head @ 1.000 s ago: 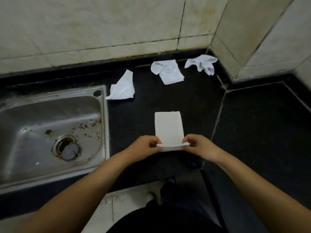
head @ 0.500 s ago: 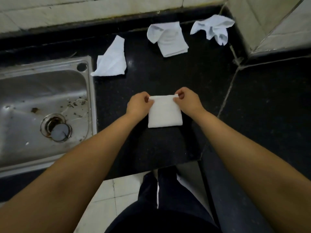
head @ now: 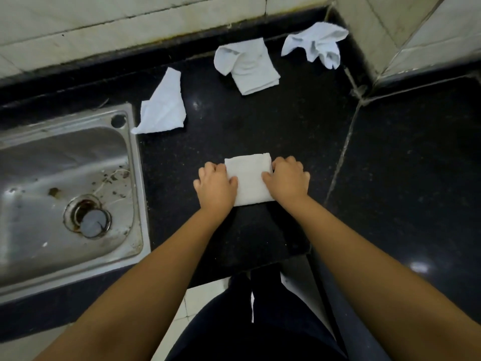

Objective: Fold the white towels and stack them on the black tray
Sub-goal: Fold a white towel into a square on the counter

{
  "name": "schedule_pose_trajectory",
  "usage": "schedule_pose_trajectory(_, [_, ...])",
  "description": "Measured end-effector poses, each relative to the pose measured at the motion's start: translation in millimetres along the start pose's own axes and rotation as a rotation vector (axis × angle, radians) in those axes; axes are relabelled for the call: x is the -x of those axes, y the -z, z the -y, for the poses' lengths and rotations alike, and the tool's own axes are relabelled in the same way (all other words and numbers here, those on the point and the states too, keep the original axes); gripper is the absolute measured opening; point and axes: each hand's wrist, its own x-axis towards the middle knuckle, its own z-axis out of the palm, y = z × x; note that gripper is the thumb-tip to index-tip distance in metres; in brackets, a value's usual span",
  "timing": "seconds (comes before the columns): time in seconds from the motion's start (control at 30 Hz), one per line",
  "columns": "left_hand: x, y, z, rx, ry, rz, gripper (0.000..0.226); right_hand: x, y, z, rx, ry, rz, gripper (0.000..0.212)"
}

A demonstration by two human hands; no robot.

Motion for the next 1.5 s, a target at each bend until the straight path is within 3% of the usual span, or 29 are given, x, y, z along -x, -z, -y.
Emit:
schedule_pose_trajectory(0.1, [3,5,-7,0.152,-0.023,0.015,0.023,6,4,-1,-0.139,-0.048,0.002,0.024])
schedule_pose_trajectory(0.2, [11,19,-8,0.545,-0.055,0.131,0.009,26,13,-12,-0.572,-0.159,0.021,0.013])
schedule_pose_trajectory(0.33, [28,32,-20,0.812,-0.075,0.345,0.021,68,20,-38,-1.114,-0.374,-0.002,0.029])
schedule_pose_trajectory(0.47, [60,25,-36,0.891,-0.091,0.629,0.049,138,14,-65,-1.588,-0.567,-0.108,0.007])
schedule_pose_trajectory(0.57, [100,13,-44,0.910,-0.137,0.798,0.033,196,1,-83,-1.761,-0.582,-0.253,0.008])
schedule_pose_trajectory(0.73, [186,-11,-58,0.835,-0.242,1.097,0.007,303,-20,-112,-1.833,-0.643,-0.633,0.010])
schedule_pose_trajectory(0.97, [356,-49,-64,0.536,-0.530,1.401,0.015,488,-73,-145,-1.867,-0.839,-1.182,0.010])
schedule_pose_trajectory(1.13, [515,-75,-32,0.305,-0.724,1.560,0.016,642,-130,-153,-1.837,-0.967,-1.503,0.009])
schedule_pose_trajectory(1.5, [847,-118,83,0.022,-0.832,1.851,0.018,963,-222,-165,-1.642,-1.236,-1.896,0.011])
